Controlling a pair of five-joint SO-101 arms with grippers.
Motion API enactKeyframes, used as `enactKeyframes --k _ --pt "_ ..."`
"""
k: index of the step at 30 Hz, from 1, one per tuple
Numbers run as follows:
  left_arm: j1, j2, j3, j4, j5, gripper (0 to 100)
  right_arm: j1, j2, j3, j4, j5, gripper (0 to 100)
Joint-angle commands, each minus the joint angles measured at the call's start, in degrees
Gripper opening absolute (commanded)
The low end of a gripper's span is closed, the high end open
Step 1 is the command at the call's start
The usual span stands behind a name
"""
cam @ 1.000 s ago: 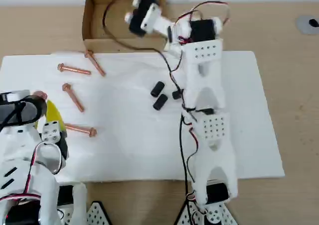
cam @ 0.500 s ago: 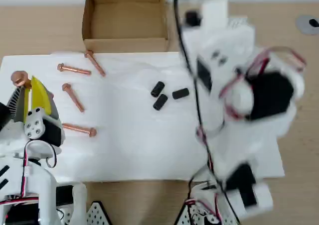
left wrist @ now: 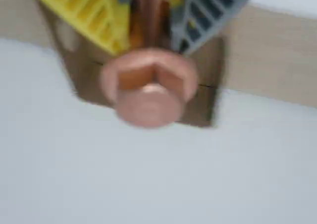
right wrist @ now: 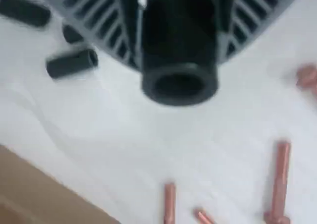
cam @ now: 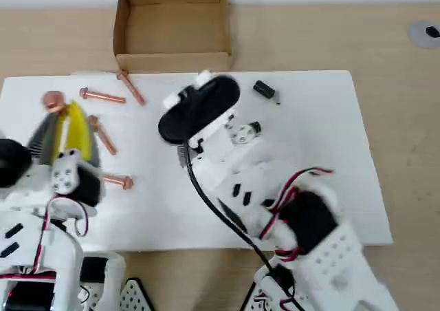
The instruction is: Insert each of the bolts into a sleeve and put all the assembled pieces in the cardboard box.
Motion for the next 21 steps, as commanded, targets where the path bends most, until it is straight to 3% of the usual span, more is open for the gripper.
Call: enactKeyframes --k 1,5,8,21 --pt "7.6 0.2 -2.1 -0.2 0.2 1 -1.1 -5.4 19.3 -20.4 -0.5 1.0" --pt "13.4 0.0 -2.7 1.6 -4.0 1 -2.9 -7.7 32.0 -37.4 -0.6 1.0" --pt "16.1 0.0 -3.2 3.0 -7.0 1 -5.6 -8.1 35.9 -44.0 -0.9 1.0" --pt "19.5 -2.5 -5.3 5.2 -7.4 1 -7.3 -8.0 33.3 -45.6 -7.1 1.0"
